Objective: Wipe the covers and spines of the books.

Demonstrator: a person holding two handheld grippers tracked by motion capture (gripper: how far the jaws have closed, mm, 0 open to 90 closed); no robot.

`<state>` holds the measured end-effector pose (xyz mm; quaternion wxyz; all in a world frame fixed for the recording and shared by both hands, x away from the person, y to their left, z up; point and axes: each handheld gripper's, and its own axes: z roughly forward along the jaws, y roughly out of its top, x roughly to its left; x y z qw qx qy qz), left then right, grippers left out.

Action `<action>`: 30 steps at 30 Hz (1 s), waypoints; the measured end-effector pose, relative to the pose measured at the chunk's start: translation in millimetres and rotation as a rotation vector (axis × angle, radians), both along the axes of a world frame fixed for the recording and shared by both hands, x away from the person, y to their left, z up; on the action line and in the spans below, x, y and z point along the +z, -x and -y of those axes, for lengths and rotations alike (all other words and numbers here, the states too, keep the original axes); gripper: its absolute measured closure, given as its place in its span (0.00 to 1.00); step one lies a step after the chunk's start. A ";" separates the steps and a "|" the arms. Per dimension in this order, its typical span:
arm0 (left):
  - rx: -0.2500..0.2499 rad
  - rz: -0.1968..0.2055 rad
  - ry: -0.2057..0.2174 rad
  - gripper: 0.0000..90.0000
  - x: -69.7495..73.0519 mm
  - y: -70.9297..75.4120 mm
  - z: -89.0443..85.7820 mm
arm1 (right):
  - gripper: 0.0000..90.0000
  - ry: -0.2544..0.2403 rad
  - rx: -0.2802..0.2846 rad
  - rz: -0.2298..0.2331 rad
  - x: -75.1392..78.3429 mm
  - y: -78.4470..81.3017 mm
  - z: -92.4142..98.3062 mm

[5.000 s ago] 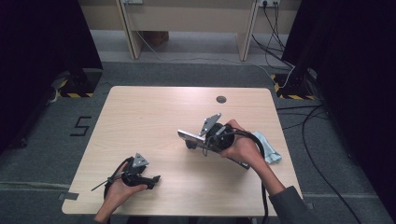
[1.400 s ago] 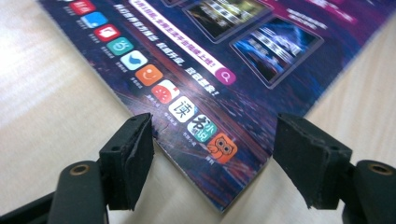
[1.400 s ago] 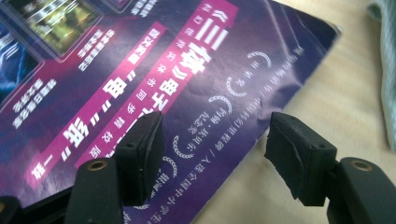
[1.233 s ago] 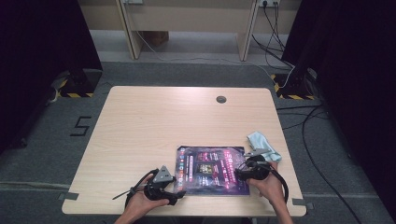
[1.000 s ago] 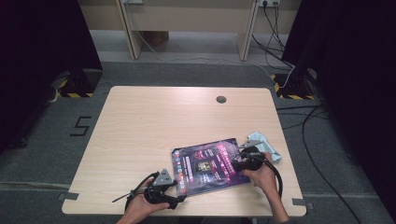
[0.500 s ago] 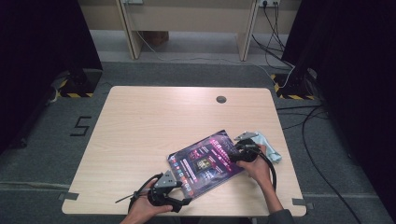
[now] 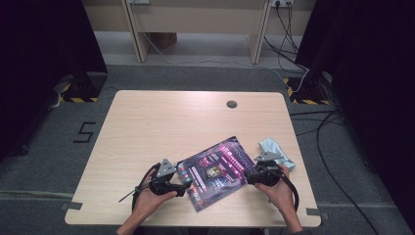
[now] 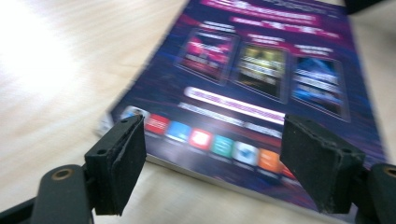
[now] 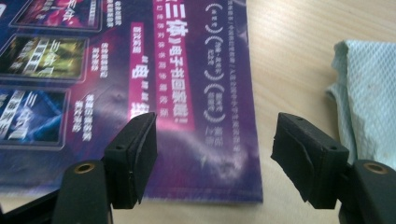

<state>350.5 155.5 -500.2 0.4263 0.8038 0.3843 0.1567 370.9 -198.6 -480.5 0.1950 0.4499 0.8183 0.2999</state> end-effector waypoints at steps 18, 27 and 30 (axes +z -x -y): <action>0.021 0.015 -0.142 0.35 -8.7 -28.3 4.1 | 0.35 0.078 0.044 -0.017 -9.3 17.9 -9.9; 0.020 -0.012 -0.138 0.36 -8.6 -16.6 1.5 | 0.32 0.119 0.042 0.007 -10.4 15.9 -14.5; 0.006 -0.025 -0.136 0.37 -8.2 -11.2 -1.3 | 0.32 0.128 0.046 0.024 -11.2 9.1 -18.5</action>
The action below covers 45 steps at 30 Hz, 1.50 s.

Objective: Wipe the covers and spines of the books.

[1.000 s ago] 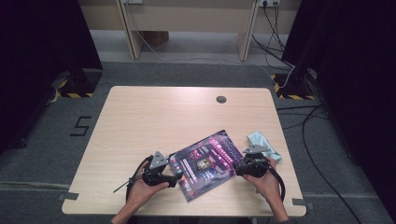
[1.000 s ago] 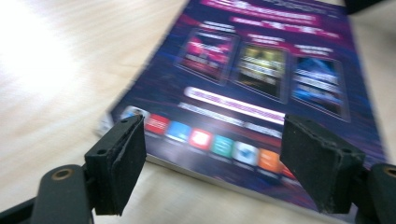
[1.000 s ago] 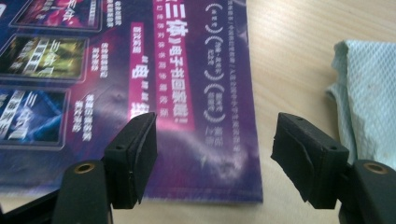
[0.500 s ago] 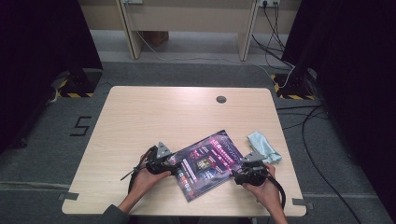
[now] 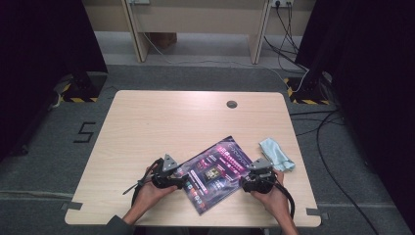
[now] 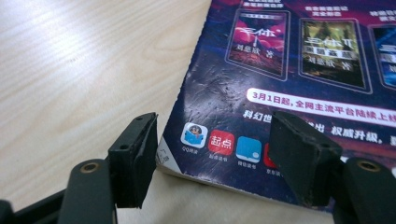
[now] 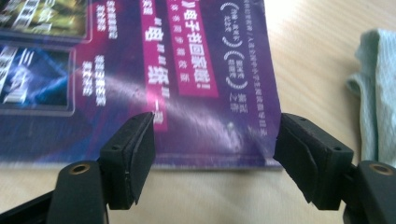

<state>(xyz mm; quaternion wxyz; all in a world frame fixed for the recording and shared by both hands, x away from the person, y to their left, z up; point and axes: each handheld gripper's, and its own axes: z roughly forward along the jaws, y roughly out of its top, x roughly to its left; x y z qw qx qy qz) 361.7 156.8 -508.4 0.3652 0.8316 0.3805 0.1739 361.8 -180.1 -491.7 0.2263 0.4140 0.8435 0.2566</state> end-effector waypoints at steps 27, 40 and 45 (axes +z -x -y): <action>-0.040 -0.105 0.035 0.38 2.7 34.0 1.6 | 0.37 -0.061 -0.060 -0.016 2.0 -62.2 -26.2; -0.083 -0.126 0.057 0.39 2.1 45.2 5.3 | 0.37 -0.161 0.010 -0.130 -3.0 -26.6 -26.2; -0.087 -0.135 0.068 0.39 1.5 45.8 7.5 | 0.37 -0.165 0.010 -0.117 -4.6 -34.0 -27.7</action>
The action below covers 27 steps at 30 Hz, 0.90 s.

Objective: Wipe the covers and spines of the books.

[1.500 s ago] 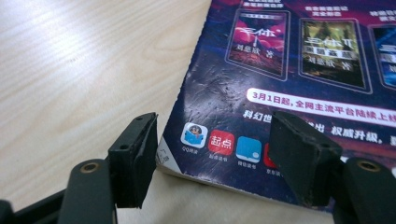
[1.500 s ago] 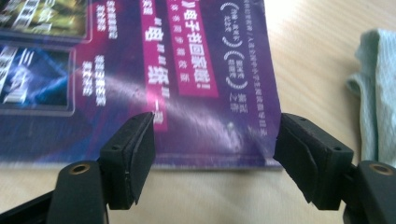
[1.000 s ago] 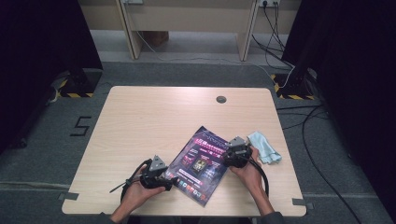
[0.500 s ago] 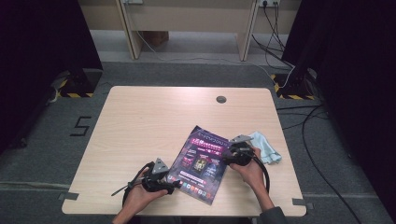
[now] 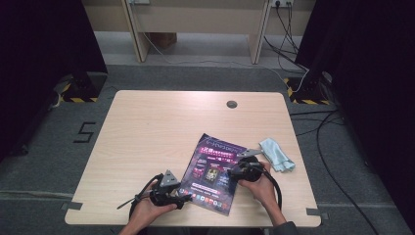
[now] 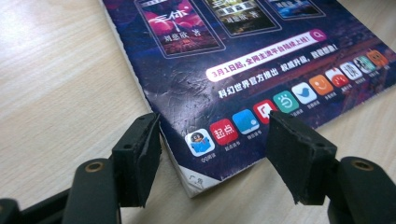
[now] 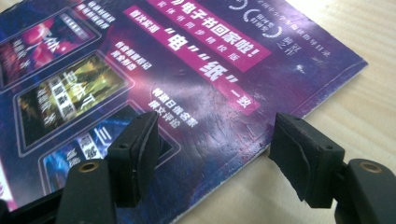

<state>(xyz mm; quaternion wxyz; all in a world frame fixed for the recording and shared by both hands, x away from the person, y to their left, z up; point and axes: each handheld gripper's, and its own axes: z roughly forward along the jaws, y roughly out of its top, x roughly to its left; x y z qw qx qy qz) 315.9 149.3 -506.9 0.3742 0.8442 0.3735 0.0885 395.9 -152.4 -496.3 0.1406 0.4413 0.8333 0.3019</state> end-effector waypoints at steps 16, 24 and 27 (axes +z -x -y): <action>-0.066 0.030 -0.056 0.42 -0.9 -3.7 20.1 | 0.39 0.031 -0.069 0.070 -1.1 -30.7 -4.3; -0.074 0.045 -0.062 0.44 -1.5 -8.2 22.3 | 0.39 0.059 -0.079 0.091 -0.7 -39.1 -8.3; -0.081 0.045 -0.053 0.43 -1.6 -8.4 21.4 | 0.38 0.047 -0.082 0.093 -1.5 -40.4 -6.8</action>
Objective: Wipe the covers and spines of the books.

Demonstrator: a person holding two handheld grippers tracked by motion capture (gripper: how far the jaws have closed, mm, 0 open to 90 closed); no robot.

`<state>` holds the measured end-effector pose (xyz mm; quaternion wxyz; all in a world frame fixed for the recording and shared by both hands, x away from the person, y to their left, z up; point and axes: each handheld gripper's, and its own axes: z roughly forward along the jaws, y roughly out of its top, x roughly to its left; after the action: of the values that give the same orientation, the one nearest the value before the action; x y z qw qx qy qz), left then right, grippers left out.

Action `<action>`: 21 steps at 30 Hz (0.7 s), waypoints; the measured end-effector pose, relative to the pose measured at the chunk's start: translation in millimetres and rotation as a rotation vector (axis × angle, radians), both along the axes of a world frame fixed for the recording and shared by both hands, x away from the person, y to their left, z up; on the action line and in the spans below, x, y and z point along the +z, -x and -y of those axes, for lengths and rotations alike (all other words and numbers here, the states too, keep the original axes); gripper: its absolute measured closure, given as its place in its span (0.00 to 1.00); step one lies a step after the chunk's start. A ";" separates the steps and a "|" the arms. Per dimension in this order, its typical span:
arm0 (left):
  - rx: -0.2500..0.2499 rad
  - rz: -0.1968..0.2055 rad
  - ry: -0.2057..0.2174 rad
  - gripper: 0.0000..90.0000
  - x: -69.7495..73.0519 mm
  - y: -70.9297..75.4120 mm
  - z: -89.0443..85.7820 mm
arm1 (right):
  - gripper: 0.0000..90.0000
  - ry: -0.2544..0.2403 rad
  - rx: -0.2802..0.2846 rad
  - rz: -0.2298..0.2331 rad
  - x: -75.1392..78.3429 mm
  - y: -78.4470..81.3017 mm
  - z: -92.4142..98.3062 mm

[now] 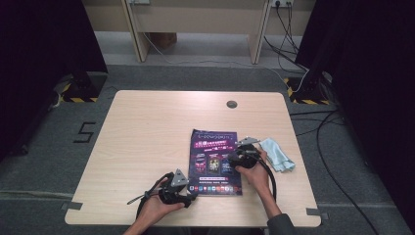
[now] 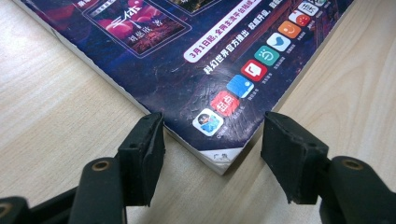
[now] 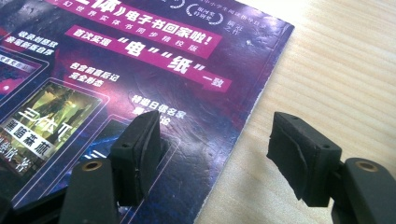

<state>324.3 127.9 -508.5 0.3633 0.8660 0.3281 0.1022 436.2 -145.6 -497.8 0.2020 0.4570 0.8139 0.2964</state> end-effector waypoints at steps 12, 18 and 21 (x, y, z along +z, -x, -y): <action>0.012 0.015 0.086 0.30 6.5 1.0 -27.4 | 0.33 -0.070 0.005 0.039 20.6 4.7 19.0; 0.067 0.002 0.072 0.24 5.7 -4.8 -42.7 | 0.31 -0.083 -0.020 0.079 32.8 6.3 41.2; 0.076 -0.009 0.063 0.24 4.7 -6.3 -46.9 | 0.30 -0.097 -0.053 0.090 38.3 5.9 56.7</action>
<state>330.6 174.8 -503.7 0.3849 0.8415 0.3653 0.1015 430.3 -202.3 -459.5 0.2239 0.4739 0.7763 0.3502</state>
